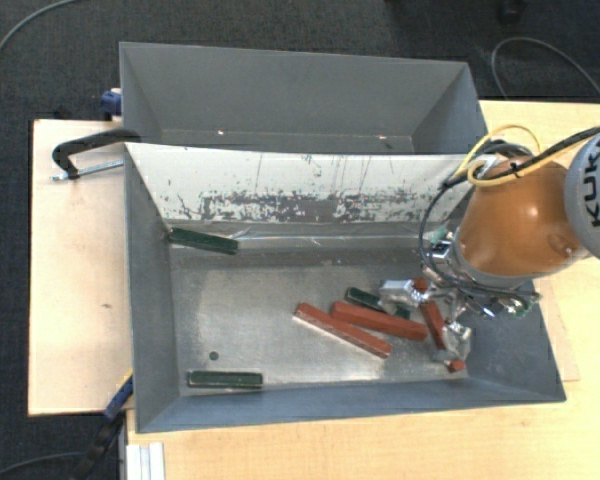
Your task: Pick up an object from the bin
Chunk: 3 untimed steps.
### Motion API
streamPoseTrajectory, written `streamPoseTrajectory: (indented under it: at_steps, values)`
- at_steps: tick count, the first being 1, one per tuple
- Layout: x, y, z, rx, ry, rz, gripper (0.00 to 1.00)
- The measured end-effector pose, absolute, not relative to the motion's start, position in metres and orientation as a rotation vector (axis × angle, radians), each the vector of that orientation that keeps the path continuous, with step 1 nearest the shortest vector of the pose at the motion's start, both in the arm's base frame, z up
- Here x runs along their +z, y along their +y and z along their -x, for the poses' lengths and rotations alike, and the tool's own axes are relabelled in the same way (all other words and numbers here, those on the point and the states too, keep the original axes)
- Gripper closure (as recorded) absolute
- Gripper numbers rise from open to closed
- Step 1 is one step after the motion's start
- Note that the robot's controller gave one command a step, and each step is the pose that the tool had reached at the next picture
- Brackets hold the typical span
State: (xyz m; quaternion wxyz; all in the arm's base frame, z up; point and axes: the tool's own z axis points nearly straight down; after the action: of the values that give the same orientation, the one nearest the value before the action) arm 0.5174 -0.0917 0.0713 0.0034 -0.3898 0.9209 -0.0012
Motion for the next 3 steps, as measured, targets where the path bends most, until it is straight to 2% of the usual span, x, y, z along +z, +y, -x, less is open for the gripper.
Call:
streamPoseTrajectory:
  at_steps: [1, 2, 3]
  values:
    - [0.073, -0.090, -0.519, -0.004, 2.880, 1.223, 1.00]
    - [0.071, -0.091, -0.517, -0.002, 2.887, 1.226, 0.00]
    - [0.129, 0.008, -0.597, -0.001, 2.817, 1.350, 0.00]
